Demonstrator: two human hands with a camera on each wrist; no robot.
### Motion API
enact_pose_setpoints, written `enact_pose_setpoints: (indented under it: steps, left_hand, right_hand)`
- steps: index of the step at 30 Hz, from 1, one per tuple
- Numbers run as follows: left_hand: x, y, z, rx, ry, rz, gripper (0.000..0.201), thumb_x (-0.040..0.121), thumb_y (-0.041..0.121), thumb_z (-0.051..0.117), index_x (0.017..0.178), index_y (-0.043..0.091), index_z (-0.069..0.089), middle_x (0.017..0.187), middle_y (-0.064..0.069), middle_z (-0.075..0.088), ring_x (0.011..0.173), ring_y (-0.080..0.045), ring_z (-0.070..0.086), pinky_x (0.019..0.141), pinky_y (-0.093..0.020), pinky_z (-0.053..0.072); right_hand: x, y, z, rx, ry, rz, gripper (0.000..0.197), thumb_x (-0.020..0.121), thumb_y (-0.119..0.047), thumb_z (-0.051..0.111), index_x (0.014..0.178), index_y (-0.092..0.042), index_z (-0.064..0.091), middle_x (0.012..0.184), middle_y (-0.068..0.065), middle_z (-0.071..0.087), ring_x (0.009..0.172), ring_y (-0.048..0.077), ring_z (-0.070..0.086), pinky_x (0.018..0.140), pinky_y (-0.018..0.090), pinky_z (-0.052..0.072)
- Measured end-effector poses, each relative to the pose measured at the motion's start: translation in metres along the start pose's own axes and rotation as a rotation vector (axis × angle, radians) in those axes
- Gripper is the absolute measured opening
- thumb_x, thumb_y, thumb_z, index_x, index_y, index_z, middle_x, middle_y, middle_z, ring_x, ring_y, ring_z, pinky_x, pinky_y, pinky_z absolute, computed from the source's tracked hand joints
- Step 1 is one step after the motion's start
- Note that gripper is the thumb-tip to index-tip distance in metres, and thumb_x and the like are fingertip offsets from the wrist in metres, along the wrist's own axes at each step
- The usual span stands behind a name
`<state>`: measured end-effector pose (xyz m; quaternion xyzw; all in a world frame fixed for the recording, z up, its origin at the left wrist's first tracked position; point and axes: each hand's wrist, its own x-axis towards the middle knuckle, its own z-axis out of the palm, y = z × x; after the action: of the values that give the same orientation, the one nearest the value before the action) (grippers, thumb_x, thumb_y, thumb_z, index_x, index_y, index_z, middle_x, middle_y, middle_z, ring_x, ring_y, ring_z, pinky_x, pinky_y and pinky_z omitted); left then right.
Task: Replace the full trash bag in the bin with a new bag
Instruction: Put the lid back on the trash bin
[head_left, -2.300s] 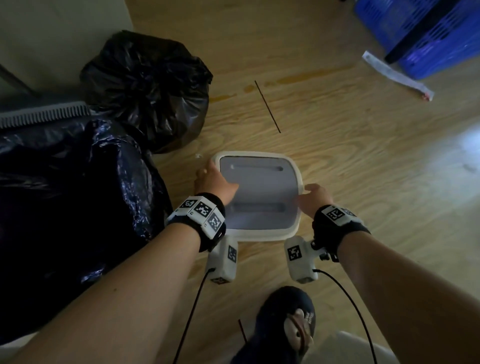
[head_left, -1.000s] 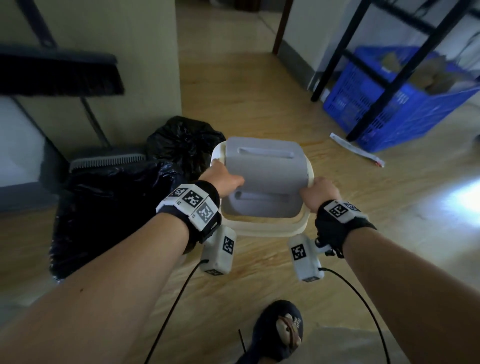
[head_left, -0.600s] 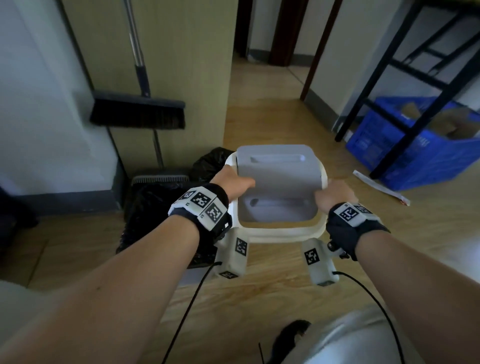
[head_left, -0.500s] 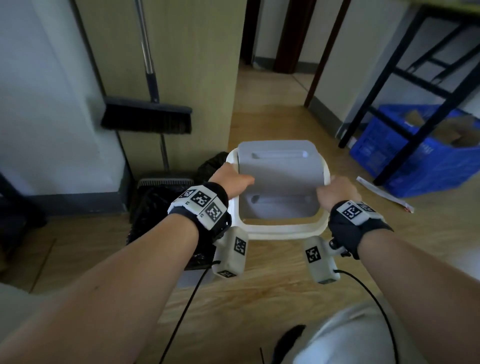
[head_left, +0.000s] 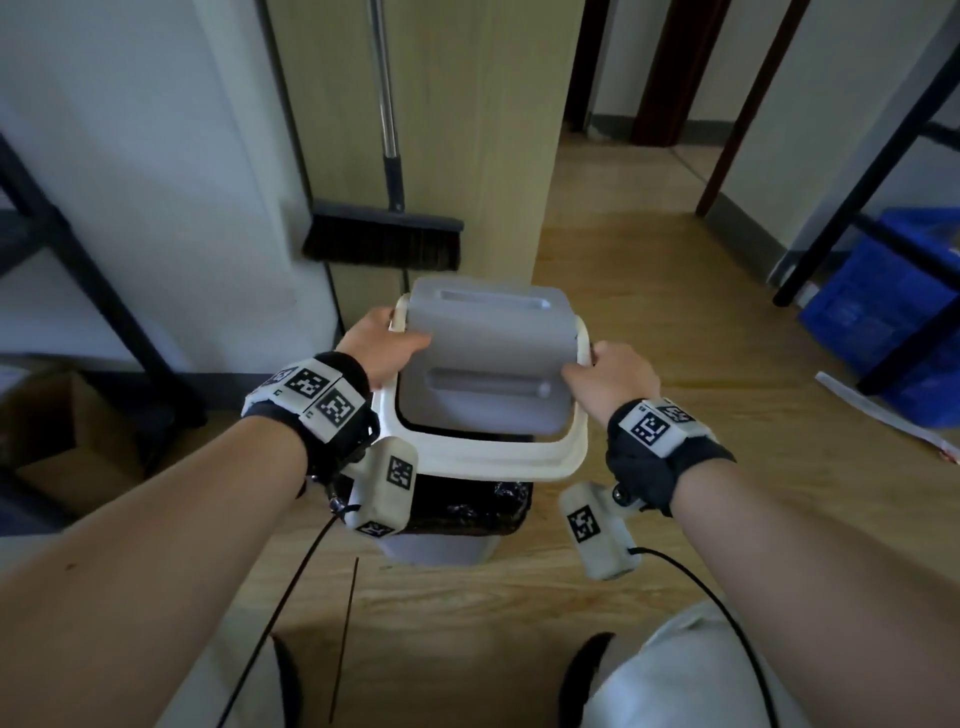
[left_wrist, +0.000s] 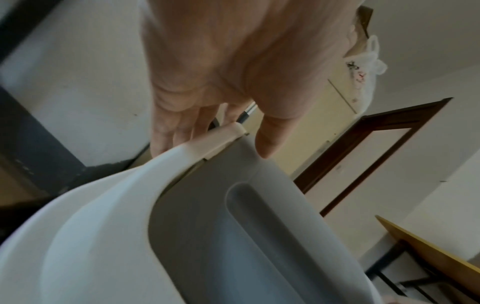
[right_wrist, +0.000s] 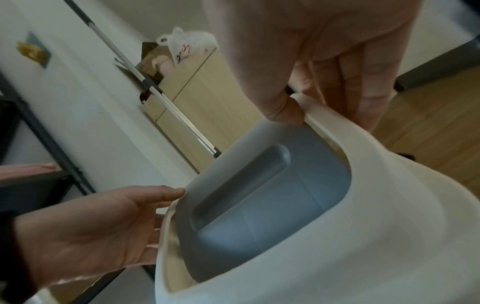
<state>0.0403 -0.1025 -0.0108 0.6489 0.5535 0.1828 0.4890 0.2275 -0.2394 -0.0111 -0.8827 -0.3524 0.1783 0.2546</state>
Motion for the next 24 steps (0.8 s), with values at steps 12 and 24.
enact_pose_setpoints:
  steps: [12,24]
  left_hand:
    - [0.028,-0.075,-0.032,-0.061,-0.060,-0.183,0.027,0.085,0.020,0.052,0.111,0.019,0.057,0.116,-0.015,0.064,0.103,-0.032,0.064,0.087,-0.048,0.055]
    - [0.038,-0.086,-0.019,-0.108,-0.093,-0.212,0.049,0.086,0.028,0.055,0.134,0.021,0.045,0.123,-0.007,0.057,0.110,-0.028,0.059,0.085,-0.040,0.053]
  right_hand:
    - [0.016,-0.025,0.064,-0.100,-0.158,0.016,0.022,0.070,-0.029,0.060,0.083,-0.012,0.054,0.081,0.004,0.063,0.076,0.027,0.062,0.055,0.027,0.045]
    - [0.027,-0.008,0.068,-0.061,-0.314,0.131,0.031,0.077,-0.031,0.057,0.084,-0.004,0.069,0.078,0.012,0.076,0.066,0.025,0.074,0.072,0.041,0.062]
